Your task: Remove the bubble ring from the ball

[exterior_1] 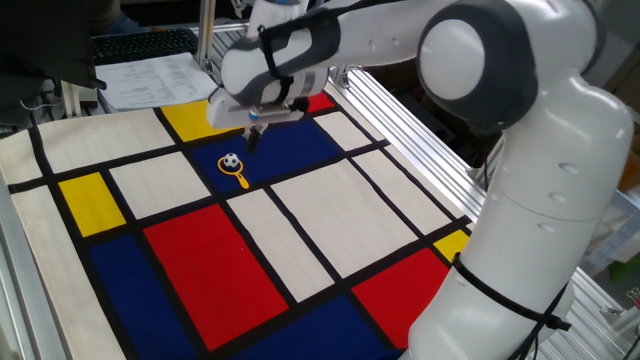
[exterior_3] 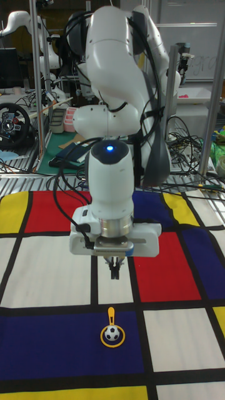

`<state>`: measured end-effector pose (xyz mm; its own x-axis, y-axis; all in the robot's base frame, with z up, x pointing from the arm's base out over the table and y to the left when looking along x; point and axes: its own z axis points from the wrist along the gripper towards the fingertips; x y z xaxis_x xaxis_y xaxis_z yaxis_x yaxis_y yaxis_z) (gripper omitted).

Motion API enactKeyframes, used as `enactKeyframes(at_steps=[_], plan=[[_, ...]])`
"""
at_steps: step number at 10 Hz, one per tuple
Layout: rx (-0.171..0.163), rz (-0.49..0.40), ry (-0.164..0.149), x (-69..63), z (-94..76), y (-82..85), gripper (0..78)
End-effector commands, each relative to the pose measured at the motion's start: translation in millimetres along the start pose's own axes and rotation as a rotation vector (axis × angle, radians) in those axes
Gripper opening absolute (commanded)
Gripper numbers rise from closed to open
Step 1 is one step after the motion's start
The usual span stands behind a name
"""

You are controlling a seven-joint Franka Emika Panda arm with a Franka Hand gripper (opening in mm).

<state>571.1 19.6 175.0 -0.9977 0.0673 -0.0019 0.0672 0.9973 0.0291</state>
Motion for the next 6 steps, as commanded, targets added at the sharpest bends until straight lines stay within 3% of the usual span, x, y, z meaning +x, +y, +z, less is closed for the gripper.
enactKeyframes(at_steps=[1,4,6], plan=[[-0.003,-0.013,-0.001,3.8,24.4,-4.4,0.0],[-0.006,-0.009,0.002,1.4,34.0,-2.8,0.0],[-0.009,-0.018,-0.010,-3.3,51.6,-4.0,0.0]])
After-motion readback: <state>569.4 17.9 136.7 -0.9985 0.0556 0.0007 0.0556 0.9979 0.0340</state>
